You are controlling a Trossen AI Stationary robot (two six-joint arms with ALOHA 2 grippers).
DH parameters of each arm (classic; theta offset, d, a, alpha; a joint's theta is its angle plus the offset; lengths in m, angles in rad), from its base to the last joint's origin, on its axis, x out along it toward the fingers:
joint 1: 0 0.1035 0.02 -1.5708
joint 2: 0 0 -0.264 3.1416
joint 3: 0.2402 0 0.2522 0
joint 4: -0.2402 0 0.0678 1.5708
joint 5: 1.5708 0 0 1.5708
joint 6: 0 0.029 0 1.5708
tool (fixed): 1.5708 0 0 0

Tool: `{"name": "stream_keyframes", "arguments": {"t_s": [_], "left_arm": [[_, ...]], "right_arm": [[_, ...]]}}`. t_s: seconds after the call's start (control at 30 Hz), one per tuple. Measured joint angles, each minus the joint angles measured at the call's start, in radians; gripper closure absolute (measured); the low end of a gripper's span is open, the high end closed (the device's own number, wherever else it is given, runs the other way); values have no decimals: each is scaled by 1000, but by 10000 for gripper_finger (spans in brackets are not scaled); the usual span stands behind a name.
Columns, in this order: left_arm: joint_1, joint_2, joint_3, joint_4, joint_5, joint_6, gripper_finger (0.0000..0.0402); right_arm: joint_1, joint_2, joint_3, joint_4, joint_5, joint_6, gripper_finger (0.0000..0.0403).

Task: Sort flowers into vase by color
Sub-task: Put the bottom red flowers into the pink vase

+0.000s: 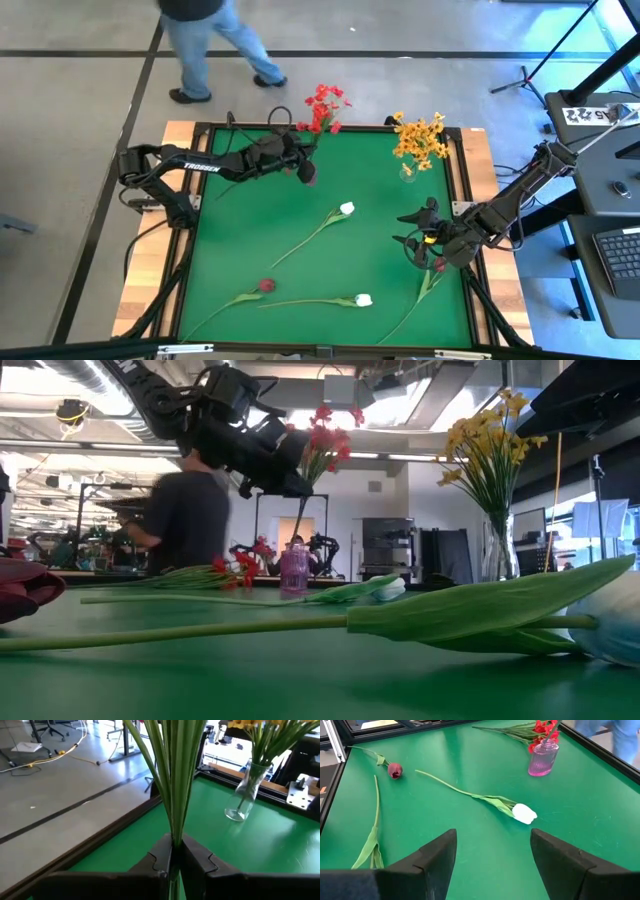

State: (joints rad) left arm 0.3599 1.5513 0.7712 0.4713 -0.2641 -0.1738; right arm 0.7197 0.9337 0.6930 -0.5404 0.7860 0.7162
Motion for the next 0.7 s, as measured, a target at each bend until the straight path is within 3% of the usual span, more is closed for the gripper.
{"name": "stream_keyframes", "arguments": {"t_s": [0.7], "left_arm": [[-60, -23, 0, -80, -9, 73, 376]], "right_arm": [[0, 0, 0, 0, 8, 0, 150]]}}
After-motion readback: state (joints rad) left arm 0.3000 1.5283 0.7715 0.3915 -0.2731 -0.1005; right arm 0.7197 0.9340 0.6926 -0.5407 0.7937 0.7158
